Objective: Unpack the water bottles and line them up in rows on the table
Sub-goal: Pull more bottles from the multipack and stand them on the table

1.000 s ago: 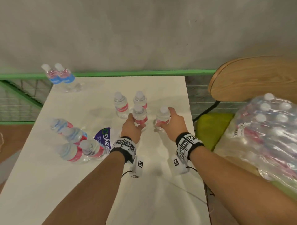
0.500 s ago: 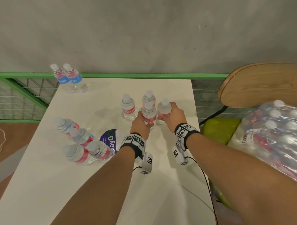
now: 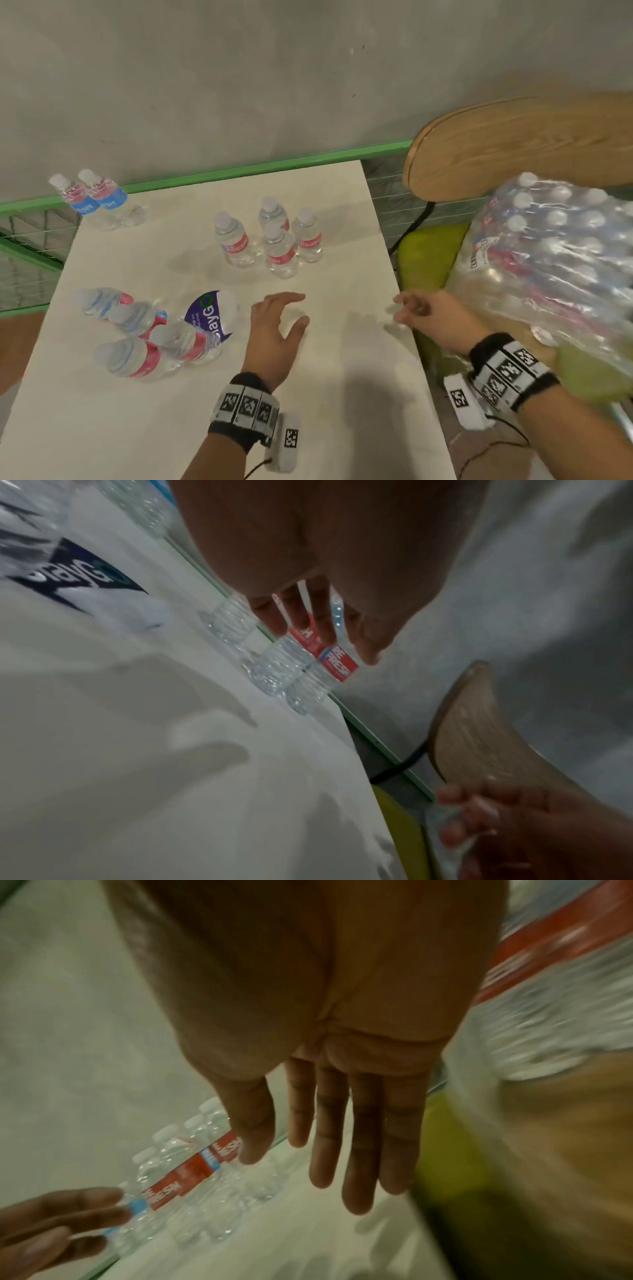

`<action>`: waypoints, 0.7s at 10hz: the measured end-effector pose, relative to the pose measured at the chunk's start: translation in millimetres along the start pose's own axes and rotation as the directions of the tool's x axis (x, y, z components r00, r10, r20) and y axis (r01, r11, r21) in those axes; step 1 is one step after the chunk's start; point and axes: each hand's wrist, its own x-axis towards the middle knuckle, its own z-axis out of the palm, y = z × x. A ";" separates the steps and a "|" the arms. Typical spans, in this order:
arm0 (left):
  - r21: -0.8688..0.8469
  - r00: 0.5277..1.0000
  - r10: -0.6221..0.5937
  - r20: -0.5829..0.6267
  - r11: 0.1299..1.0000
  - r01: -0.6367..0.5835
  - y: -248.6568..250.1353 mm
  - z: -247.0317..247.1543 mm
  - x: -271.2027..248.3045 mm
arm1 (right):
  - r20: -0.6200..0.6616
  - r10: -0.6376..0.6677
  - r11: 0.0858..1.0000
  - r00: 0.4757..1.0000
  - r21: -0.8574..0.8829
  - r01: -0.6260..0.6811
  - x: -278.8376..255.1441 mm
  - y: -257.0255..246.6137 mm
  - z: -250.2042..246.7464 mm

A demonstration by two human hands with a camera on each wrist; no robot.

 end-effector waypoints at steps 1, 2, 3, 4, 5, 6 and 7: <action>-0.079 0.980 -0.011 0.200 0.997 0.027 24.7 22.0 -18.7 | -0.093 0.075 0.996 0.993 -0.051 -0.079 -40.7 59.1 -22.0; -0.052 0.904 0.139 0.404 0.990 -0.130 50.1 59.4 -30.0 | -0.161 0.158 0.983 0.974 -0.071 -0.171 -68.6 111.0 -37.4; -0.107 0.774 0.256 0.579 0.965 -0.238 81.6 107.4 -36.6 | -0.305 0.289 0.953 0.907 0.005 -0.302 -81.4 146.3 -46.1; -0.137 0.627 0.327 0.707 0.933 -0.333 114.7 161.5 -36.4 | -0.441 0.391 0.916 0.808 0.099 -0.390 -83.6 161.1 -46.1; -0.106 0.581 0.277 0.765 0.945 -0.310 145.2 209.9 -29.0 | -0.451 0.401 0.887 0.797 -0.027 -0.461 -88.8 155.3 -52.4; 0.094 0.674 0.061 0.736 0.977 -0.191 165.4 250.2 -12.1 | -0.450 0.279 0.897 0.848 -0.193 -0.398 -89.7 144.8 -57.7; 0.269 0.687 -0.137 0.714 0.959 -0.089 187.5 273.4 5.1 | -0.388 0.253 0.903 0.886 -0.234 -0.361 -80.0 152.3 -62.4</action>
